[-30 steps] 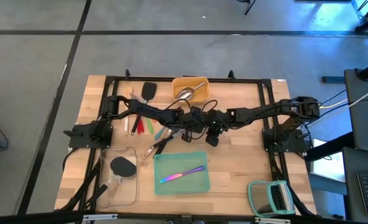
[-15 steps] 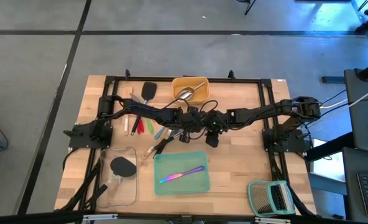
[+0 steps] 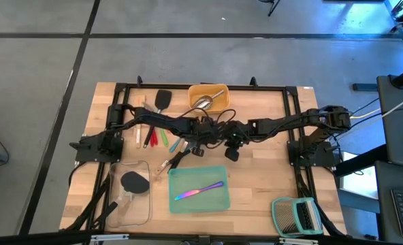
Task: Pick & Place Kitchen Items
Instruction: Put the orange table knife into the green bin
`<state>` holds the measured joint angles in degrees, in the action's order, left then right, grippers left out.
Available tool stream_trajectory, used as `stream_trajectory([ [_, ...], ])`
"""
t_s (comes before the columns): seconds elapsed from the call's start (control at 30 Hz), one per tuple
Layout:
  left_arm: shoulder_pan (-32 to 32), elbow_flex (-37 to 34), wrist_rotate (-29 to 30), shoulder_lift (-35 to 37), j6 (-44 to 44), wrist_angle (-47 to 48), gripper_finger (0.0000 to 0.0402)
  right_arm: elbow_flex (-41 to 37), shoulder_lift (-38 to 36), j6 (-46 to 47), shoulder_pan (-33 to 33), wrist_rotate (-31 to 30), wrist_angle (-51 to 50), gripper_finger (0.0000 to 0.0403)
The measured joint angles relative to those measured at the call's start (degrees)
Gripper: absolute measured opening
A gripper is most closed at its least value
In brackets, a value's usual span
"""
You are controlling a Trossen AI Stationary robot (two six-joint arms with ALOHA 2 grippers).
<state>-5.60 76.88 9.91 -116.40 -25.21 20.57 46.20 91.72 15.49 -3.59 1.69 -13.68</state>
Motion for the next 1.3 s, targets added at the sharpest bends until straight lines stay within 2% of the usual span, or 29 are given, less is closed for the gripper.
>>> stream_trajectory([
  [0.13,-0.2,0.0,-1.7,0.0,0.0,1.2,0.0002,0.3,0.0,0.0,0.4,0.2,-0.2,0.0003],
  [0.6,-0.1,0.0,-1.7,0.0,-0.2,1.0,0.0003,0.3,0.0,-0.3,1.6,-1.2,0.7,0.0002],
  [1.0,-0.1,-0.1,-1.9,0.0,0.4,1.7,0.0002,1.0,0.0,-0.9,1.8,0.2,1.9,0.0011],
  [1.13,0.0,-0.1,-1.9,0.0,0.4,1.7,0.0001,1.6,0.0,-0.9,2.4,0.3,1.9,0.0026],
  [1.3,0.0,-0.1,-1.9,0.0,0.3,1.5,0.0001,2.1,0.0,-1.4,3.0,-0.2,3.7,0.0066],
])
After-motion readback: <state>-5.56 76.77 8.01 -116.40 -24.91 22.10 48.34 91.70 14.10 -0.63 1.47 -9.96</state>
